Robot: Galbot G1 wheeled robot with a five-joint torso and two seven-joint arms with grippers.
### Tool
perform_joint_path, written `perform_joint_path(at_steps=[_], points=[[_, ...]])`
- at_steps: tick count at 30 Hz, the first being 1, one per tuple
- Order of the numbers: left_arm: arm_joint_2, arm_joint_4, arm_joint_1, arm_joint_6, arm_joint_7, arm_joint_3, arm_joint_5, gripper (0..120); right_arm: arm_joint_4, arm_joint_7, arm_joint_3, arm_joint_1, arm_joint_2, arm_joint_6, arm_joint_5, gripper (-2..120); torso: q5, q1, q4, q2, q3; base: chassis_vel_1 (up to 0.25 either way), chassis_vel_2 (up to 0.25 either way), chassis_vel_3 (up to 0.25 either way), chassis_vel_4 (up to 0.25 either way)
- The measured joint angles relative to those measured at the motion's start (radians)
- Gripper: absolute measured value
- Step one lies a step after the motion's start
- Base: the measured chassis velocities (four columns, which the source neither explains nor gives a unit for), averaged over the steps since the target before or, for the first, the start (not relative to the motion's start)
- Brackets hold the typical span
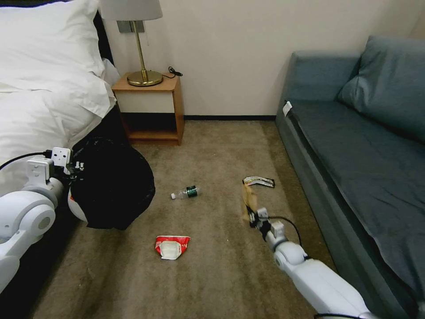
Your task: Pick up the trash bin, then pick up the garbage on the floor and place it into the trash bin.
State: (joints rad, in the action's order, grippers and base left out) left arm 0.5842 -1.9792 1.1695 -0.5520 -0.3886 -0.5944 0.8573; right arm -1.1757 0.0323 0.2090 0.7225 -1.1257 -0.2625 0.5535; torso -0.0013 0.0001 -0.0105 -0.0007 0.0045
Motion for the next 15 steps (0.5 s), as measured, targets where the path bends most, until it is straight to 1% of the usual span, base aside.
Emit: perform_joint_path(at_steps=[1, 3, 7, 9, 13, 15], points=[[0.0, 0.0, 0.0, 0.0, 0.0, 0.0, 0.0, 4, 0.0, 0.0, 0.0, 0.0, 0.0, 0.0, 0.0, 0, 0.0, 0.0, 0.0, 0.0, 0.0, 0.0, 0.0, 0.0, 0.0], [0.015, 0.01, -0.005, 0.005, 0.004, 0.007, -0.01, 4, -0.064, 0.009, 0.028, -0.066, -0.013, -0.001, 0.04, 0, -0.0001, 0.0, 0.0004, 0.0, 0.0, 0.0, 0.0, 0.0, 0.0], [0.022, 0.015, -0.009, 0.008, 0.008, 0.011, -0.016, 4, -0.105, 0.016, 0.054, -0.109, -0.022, 0.005, 0.069, 0, -0.0001, 0.0, 0.0003, 0.0, 0.0, 0.0, 0.0, 0.0, 0.0], [0.03, 0.018, -0.017, 0.012, 0.011, 0.015, -0.018, 4, -0.165, 0.018, 0.095, -0.159, -0.041, 0.029, 0.134, 0, 0.0001, 0.0, 0.0001, 0.0, 0.0, 0.0, 0.0, 0.0, 0.0], [0.035, 0.02, -0.025, 0.016, 0.013, 0.018, -0.018, 4, -0.197, 0.017, 0.117, -0.178, -0.059, 0.044, 0.166, 0, -0.0001, 0.0, 0.0002, 0.0, 0.0, 0.0, 0.0, 0.0, 0.0], [0.044, 0.027, -0.039, 0.026, 0.017, 0.027, -0.019, 4, -0.227, 0.01, 0.146, -0.189, -0.086, 0.056, 0.193, 0, 0.0001, 0.0, 0.0001, 0.0, 0.0, 0.0, 0.0, 0.0, 0.0]])
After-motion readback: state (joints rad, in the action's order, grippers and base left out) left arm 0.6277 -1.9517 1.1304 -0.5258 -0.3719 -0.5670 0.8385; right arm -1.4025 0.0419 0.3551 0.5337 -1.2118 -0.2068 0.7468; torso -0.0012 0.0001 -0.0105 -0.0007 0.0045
